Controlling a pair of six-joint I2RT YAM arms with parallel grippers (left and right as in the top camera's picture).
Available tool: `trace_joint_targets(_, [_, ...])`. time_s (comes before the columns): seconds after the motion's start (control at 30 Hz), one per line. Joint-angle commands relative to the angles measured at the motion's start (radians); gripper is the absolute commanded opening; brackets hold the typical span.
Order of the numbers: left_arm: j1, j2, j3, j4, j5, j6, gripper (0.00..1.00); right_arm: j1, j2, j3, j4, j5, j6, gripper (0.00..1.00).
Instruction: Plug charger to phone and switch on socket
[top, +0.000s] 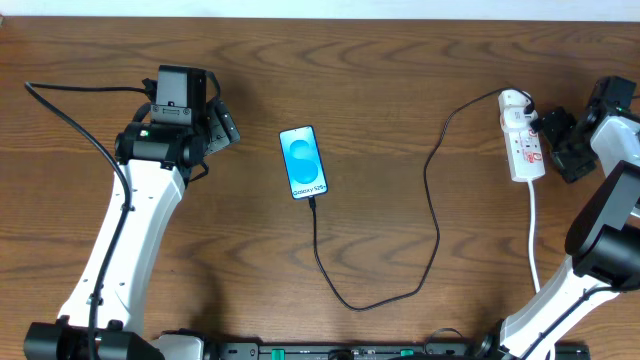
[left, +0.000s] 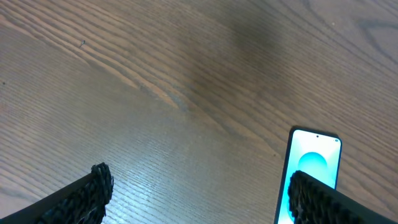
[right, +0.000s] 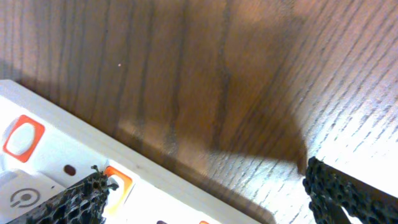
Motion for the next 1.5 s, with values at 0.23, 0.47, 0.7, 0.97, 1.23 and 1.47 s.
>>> trace_joint_targets(0.23, [0.005, -0.001, 0.01, -0.004, -0.017, -0.005, 0.92, 0.022, 0.027, -0.01, -0.048, -0.072, -0.005, 0.99])
trace_joint_targets(0.47, [0.005, -0.001, 0.01, -0.004, -0.016, -0.005, 0.92, 0.027, 0.027, -0.01, -0.064, -0.072, -0.005, 0.99])
trace_joint_targets(0.7, [0.005, -0.001, 0.01, -0.004, -0.016, -0.005, 0.92, 0.008, -0.004, -0.01, -0.13, -0.074, 0.014, 0.99])
trace_joint_targets(0.97, [0.005, -0.001, 0.01, -0.004, -0.016, -0.005, 0.92, -0.034, -0.185, -0.01, -0.27, -0.019, 0.021, 0.99])
trace_joint_targets(1.23, [0.005, -0.001, 0.01, -0.004, -0.016, -0.005, 0.92, -0.019, -0.412, -0.012, -0.421, 0.007, -0.027, 0.99])
trace_joint_targets(1.47, [0.005, -0.001, 0.01, -0.004, -0.016, -0.005, 0.92, 0.059, -0.604, -0.079, -0.447, 0.01, -0.111, 0.98])
